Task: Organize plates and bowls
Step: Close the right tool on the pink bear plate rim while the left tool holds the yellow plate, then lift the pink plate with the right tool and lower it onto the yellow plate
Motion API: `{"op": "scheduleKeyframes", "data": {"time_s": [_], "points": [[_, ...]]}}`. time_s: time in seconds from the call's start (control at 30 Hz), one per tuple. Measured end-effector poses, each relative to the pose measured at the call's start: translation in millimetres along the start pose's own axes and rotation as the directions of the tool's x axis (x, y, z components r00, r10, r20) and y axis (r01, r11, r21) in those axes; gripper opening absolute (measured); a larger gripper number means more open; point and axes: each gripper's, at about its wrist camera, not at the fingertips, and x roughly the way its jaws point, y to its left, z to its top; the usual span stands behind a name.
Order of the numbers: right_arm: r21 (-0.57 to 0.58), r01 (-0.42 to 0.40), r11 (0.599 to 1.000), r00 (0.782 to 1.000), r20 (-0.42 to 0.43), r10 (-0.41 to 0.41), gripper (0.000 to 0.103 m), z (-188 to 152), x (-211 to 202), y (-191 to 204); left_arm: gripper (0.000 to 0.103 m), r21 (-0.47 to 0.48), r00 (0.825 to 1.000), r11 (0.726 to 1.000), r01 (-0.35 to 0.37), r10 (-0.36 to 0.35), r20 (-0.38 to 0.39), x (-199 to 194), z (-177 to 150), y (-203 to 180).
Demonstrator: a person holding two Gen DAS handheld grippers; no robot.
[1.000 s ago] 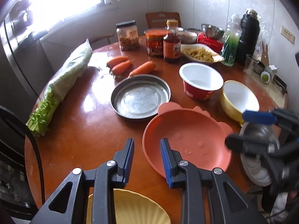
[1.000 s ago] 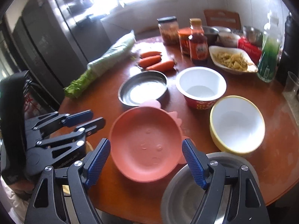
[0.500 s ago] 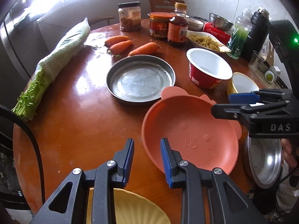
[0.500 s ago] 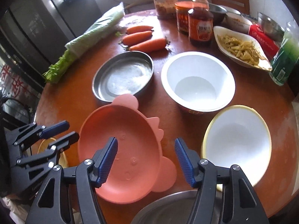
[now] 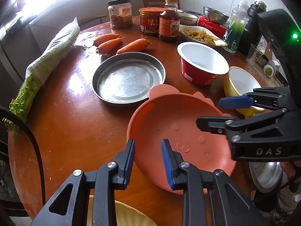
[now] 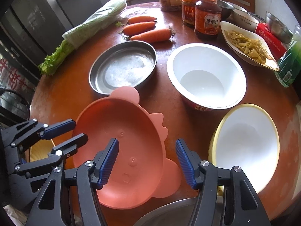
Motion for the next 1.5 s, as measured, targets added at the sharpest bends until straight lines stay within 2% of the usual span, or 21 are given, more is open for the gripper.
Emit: {"op": "scheduleKeyframes", "data": {"time_s": [0.07,0.27,0.7,0.93,1.17,1.27,1.43,1.5], "points": [[-0.004,-0.008,1.000,1.000,-0.011,0.008,0.064,1,4,1,0.029,0.017,1.000,1.000,-0.014,0.014,-0.007,2,1,-3],[-0.011,0.002,1.000,0.999,-0.036,-0.003,0.057,3,12,1,0.029,0.026,0.998,1.000,0.017,-0.015,-0.064,16,3,-8],[-0.013,0.018,1.000,0.997,-0.072,-0.019,0.035,5,21,-1,0.029,-0.046,0.993,0.995,0.089,-0.092,-0.070,20,6,-1],[-0.013,0.026,1.000,0.997,-0.074,-0.026,0.030,5,20,-1,0.029,-0.041,0.990,0.993,0.113,-0.116,-0.076,22,4,-5],[-0.015,0.008,1.000,0.997,-0.077,-0.009,0.021,6,21,3,0.014,-0.069,0.979,0.980,0.186,-0.191,-0.072,22,5,-3],[-0.017,0.013,1.000,0.997,-0.077,-0.014,0.017,6,21,3,0.010,-0.089,0.977,0.978,0.190,-0.198,-0.081,24,5,1],[-0.020,0.011,1.000,0.997,-0.075,-0.012,0.016,6,21,3,0.008,-0.120,0.974,0.972,0.201,-0.211,-0.078,23,2,10],[-0.026,0.015,1.000,0.997,-0.072,-0.017,0.016,6,22,4,0.008,-0.121,0.980,0.975,0.184,-0.192,-0.060,13,1,13]]}}
